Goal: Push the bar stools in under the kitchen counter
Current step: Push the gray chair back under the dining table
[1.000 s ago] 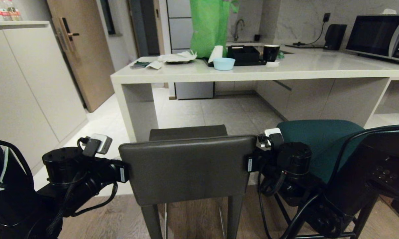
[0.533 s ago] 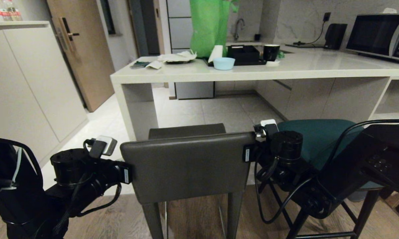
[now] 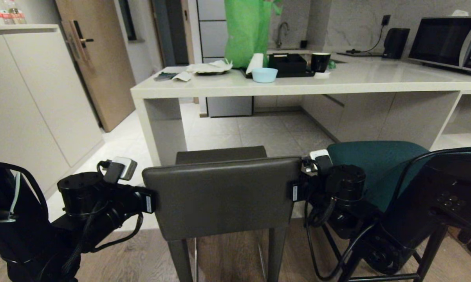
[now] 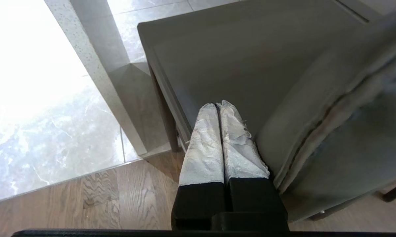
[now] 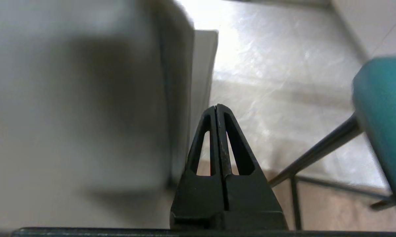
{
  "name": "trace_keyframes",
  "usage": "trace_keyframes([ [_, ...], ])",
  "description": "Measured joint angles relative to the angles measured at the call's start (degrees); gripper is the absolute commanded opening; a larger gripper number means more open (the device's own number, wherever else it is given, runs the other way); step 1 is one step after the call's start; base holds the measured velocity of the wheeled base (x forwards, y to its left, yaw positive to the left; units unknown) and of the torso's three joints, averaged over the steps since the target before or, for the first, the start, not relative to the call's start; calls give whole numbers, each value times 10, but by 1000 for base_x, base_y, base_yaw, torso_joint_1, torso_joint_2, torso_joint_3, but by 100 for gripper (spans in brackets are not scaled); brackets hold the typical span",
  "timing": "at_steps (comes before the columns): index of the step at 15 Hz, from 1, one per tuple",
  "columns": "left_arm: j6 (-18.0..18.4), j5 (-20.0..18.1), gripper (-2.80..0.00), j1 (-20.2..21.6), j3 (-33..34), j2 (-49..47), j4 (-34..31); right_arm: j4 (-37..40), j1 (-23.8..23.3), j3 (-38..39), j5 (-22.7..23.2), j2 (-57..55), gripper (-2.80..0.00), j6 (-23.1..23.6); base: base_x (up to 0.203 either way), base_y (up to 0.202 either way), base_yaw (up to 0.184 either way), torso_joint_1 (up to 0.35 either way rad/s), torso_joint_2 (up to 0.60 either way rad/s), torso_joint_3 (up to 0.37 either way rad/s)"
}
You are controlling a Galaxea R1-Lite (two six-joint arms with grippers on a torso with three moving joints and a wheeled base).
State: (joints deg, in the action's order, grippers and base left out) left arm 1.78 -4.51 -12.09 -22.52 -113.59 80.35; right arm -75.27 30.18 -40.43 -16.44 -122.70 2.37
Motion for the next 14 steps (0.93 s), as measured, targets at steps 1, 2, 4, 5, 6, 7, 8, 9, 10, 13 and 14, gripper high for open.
trace_keyframes([
  [1,0,0,-280,0,-1,0,-1,13,0,-17,-1,-4,-280,9,0,0,0,0,0,0],
  [2,0,1,-280,-1,-3,0,-1,23,1,-26,-2,-7,-280,10,0,0,0,0,0,0],
  [4,1,1,-280,0,-7,-1,-1,20,6,-25,-3,-10,-280,9,0,0,0,0,0,0],
  [5,0,1,-280,0,-9,-2,-2,17,8,-21,-4,-11,-280,8,0,0,0,0,0,0],
  [6,0,1,-280,0,-11,-2,-5,13,9,-14,-3,-11,-280,8,0,0,0,0,0,0],
  [7,0,1,-280,0,-15,-2,-11,10,11,-2,-3,-12,-280,7,0,0,0,0,0,0],
  [8,0,1,-280,0,-24,-2,-21,-1,11,9,-2,-15,-280,7,0,0,0,0,0,0],
  [9,0,0,-280,0,-38,-2,-36,-15,11,15,-2,-19,-280,5,0,0,0,0,0,0],
  [10,1,1,-280,-1,-54,-2,-55,-27,11,18,-2,-23,-280,6,0,0,0,0,0,0],
  [13,0,16,-280,-15,-113,-5,-118,-31,15,13,-4,-34,-280,7,0,0,0,0,0,0],
  [14,0,24,-280,-21,-129,-9,-129,-31,19,9,-6,-37,-280,8,0,0,0,0,0,0],
])
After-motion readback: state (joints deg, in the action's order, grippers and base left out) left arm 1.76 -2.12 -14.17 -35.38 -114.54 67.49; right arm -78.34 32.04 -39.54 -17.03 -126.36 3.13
